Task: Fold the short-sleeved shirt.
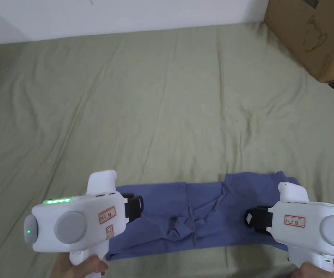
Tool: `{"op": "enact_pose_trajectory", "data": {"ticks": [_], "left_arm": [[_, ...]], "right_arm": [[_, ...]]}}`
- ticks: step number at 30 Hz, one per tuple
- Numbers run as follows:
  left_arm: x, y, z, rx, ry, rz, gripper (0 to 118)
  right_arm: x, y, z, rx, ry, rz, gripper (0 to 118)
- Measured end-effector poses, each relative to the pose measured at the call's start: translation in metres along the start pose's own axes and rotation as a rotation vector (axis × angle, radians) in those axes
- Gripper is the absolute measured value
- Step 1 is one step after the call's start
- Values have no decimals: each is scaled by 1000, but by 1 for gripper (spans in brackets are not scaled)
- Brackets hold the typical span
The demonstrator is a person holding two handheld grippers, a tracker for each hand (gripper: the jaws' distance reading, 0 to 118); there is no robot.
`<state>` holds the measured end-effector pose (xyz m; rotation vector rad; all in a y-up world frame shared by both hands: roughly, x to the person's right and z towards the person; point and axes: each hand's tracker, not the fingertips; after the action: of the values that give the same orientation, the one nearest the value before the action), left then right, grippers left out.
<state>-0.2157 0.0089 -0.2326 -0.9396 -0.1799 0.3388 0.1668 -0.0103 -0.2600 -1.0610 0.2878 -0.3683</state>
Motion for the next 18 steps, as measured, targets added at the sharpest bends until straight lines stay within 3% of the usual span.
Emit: {"op": "enact_pose_trajectory", "data": {"ticks": [3,6,9,13,18], "left_arm": [[4,-18,-17,-63,-125,103,1],[29,-27,-30,-97,-156,-28,1],[51,-34,-46,-168,-234,-6,1],[70,-38,-56,-166,-201,-46,1],[83,-39,-49,-178,-340,-9,1]], "right_arm": [[2,0,-1,0,3,-5,0],[5,-1,-1,2,14,-24,0],[6,-1,0,4,9,-28,0],[8,-2,3,10,15,-36,0],[7,-3,5,11,9,-36,0]]}}
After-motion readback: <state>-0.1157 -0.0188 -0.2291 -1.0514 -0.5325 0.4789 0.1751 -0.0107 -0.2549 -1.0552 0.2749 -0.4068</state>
